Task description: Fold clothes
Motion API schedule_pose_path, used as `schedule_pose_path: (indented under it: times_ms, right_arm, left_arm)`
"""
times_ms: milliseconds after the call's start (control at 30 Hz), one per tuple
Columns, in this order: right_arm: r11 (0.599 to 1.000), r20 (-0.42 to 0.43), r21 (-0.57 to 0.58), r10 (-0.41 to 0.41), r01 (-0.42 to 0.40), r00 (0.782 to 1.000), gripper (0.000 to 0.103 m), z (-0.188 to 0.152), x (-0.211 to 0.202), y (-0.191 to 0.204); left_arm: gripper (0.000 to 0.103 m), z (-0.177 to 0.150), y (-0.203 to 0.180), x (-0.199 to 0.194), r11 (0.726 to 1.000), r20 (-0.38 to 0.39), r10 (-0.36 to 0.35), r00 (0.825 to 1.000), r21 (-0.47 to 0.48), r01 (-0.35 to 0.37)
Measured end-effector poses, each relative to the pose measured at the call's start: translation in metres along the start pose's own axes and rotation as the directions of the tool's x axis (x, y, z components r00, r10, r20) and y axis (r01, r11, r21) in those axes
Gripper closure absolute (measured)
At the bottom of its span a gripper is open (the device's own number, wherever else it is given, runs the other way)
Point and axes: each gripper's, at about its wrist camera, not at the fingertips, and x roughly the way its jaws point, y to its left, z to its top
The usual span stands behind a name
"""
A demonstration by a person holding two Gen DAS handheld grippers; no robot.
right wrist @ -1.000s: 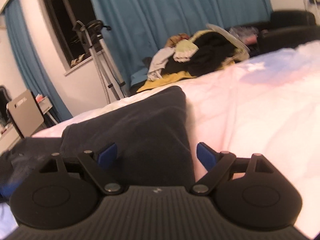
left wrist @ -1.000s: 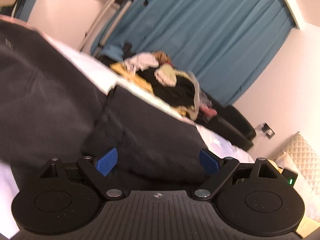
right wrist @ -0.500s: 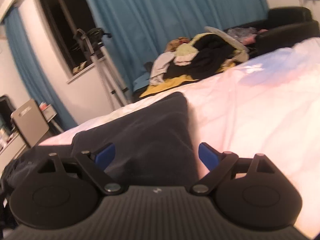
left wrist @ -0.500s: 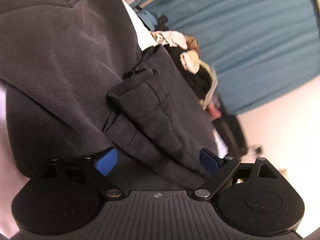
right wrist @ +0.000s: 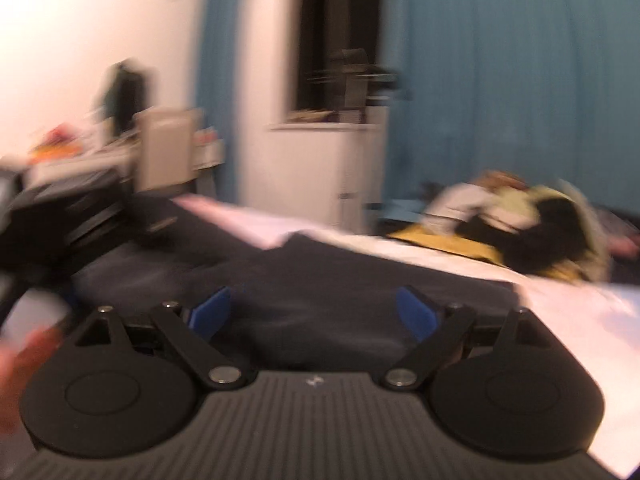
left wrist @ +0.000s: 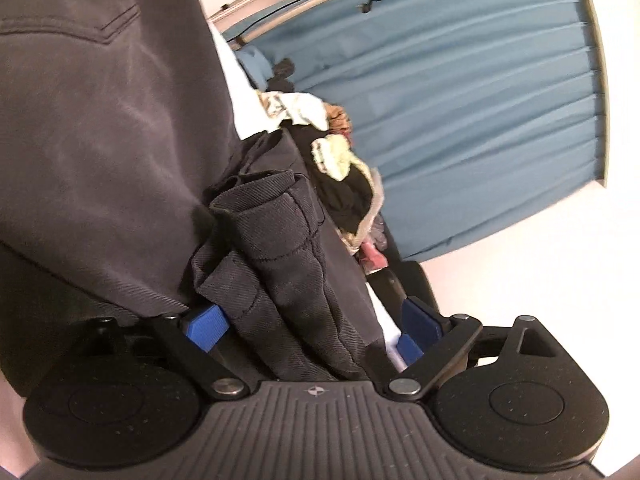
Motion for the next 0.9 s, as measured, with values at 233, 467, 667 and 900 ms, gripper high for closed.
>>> schedule_pose_path:
  times_ms: [233,467,667,900]
  right_arm:
    - [0.981,-0.07,-0.194,-0.022,0.008,0.997,0.024,-0.022,0.033,0.024]
    - [0.994,-0.01,-0.101,-0.049,0.048,0.999,0.086,-0.008,0.024,0.014]
    - [0.994,0.024,-0.106,-0.023,0.026,0.999,0.087,0.003,0.008,0.025]
    - [0.987,-0.018,-0.16,-0.009,0.006,1.0,0.085,-0.014,0.014,0.047]
  left_arm:
    - [0.01,-0.003,-0.008,-0.006,0.997,-0.006,-0.059,0.998,0.043,0.059]
    - [0.004,-0.008,-0.007,0.0,0.996,-0.037,-0.056,0.998,0.068,0.058]
    - [0.004,-0.004,-0.01,0.007,0.991,0.046,-0.068,0.997,0.122,0.062]
    - [0.063,0.011,0.0,0.018,0.994,0.094,0.052,0.994,0.091,-0.06]
